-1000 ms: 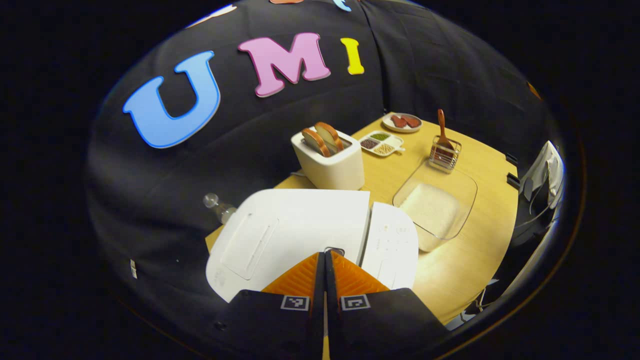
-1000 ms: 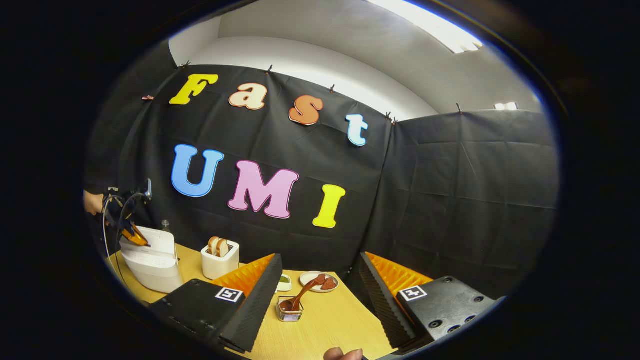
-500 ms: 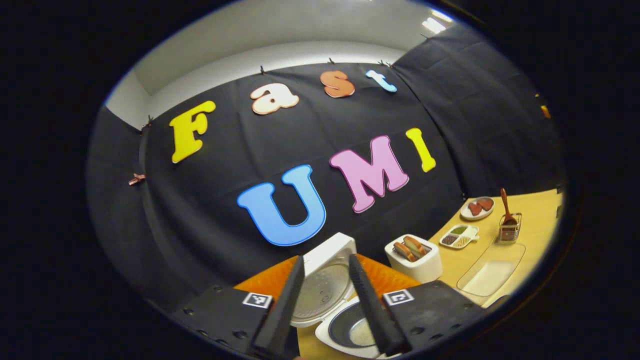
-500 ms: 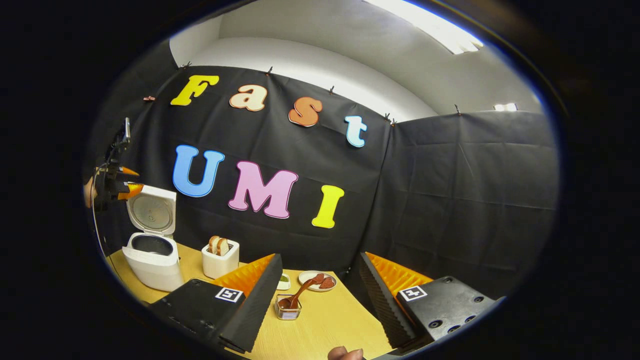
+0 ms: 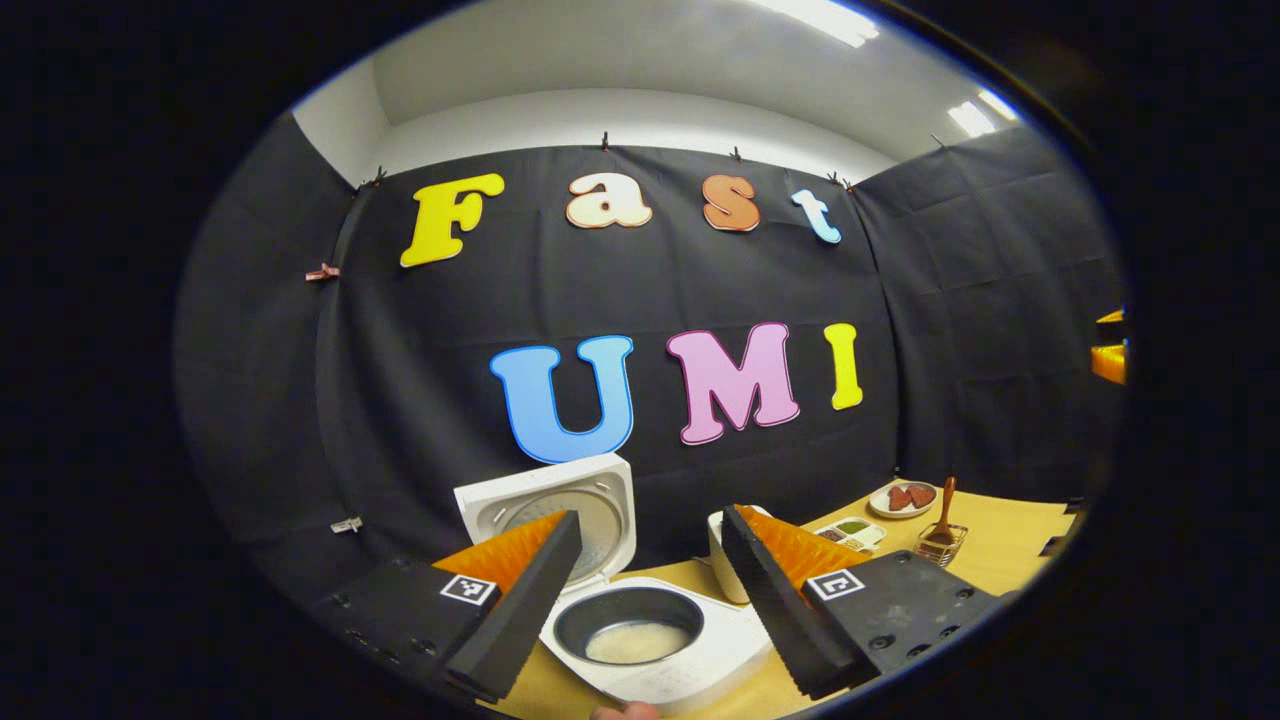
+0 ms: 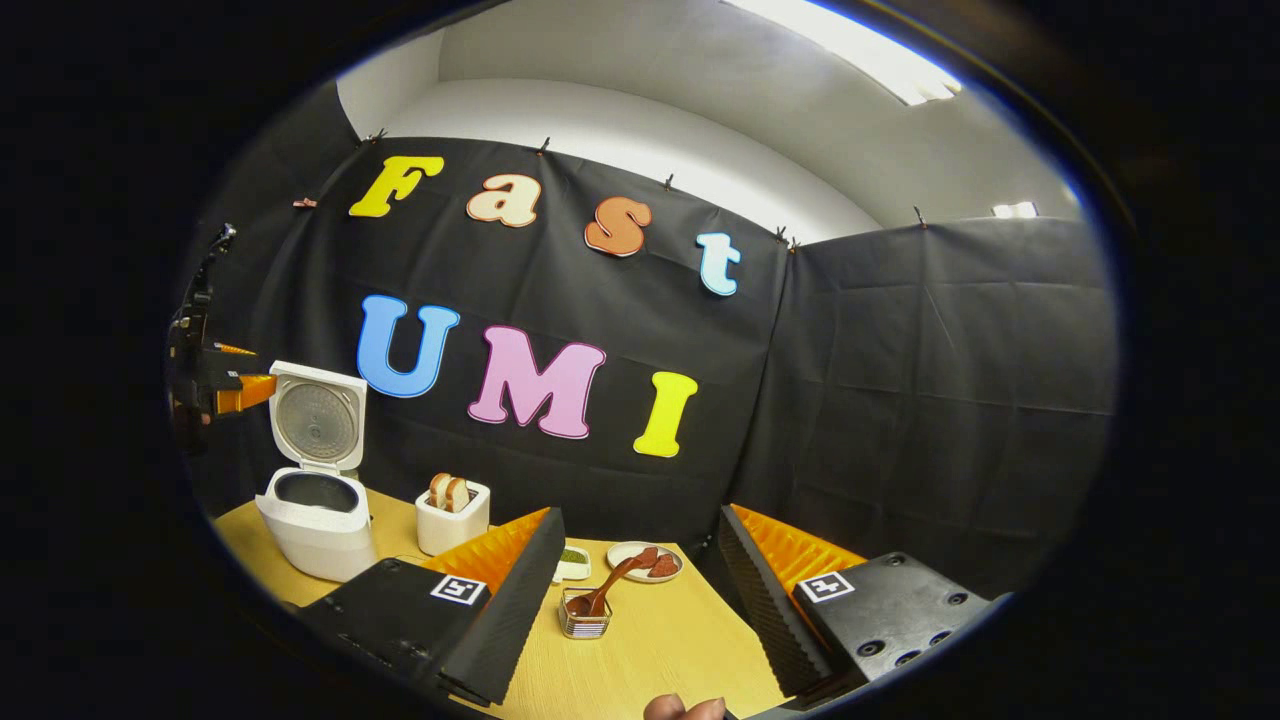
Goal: Close the left gripper, press the button to open the rice cooker; take a wooden spoon from the chopstick holder with the right hand, scoop a spoonful of rice and pour it into the rice cooker, then put the wooden spoon back into the chopstick holder.
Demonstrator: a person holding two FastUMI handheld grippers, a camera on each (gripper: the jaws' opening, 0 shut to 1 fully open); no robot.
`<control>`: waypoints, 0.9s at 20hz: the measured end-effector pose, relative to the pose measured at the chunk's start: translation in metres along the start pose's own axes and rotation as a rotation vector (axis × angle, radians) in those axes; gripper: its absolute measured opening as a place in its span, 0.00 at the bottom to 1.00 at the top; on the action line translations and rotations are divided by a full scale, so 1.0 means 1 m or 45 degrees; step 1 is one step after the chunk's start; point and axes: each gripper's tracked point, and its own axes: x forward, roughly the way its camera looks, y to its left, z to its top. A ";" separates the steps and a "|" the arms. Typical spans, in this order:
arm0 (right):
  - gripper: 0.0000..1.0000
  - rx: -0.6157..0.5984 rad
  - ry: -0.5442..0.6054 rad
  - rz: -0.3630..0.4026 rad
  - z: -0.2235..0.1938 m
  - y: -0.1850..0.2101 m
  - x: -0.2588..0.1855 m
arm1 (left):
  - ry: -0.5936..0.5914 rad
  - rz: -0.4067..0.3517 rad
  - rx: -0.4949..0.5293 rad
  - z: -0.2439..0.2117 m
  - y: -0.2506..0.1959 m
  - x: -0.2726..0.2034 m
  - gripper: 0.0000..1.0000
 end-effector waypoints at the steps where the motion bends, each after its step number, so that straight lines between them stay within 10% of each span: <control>1: 0.97 0.010 0.008 0.017 -0.002 0.002 0.001 | -0.010 0.009 -0.034 0.003 -0.005 -0.007 0.97; 18: 0.97 0.205 0.219 0.245 -0.111 -0.010 0.093 | 0.027 0.298 -0.140 0.007 -0.032 -0.098 0.97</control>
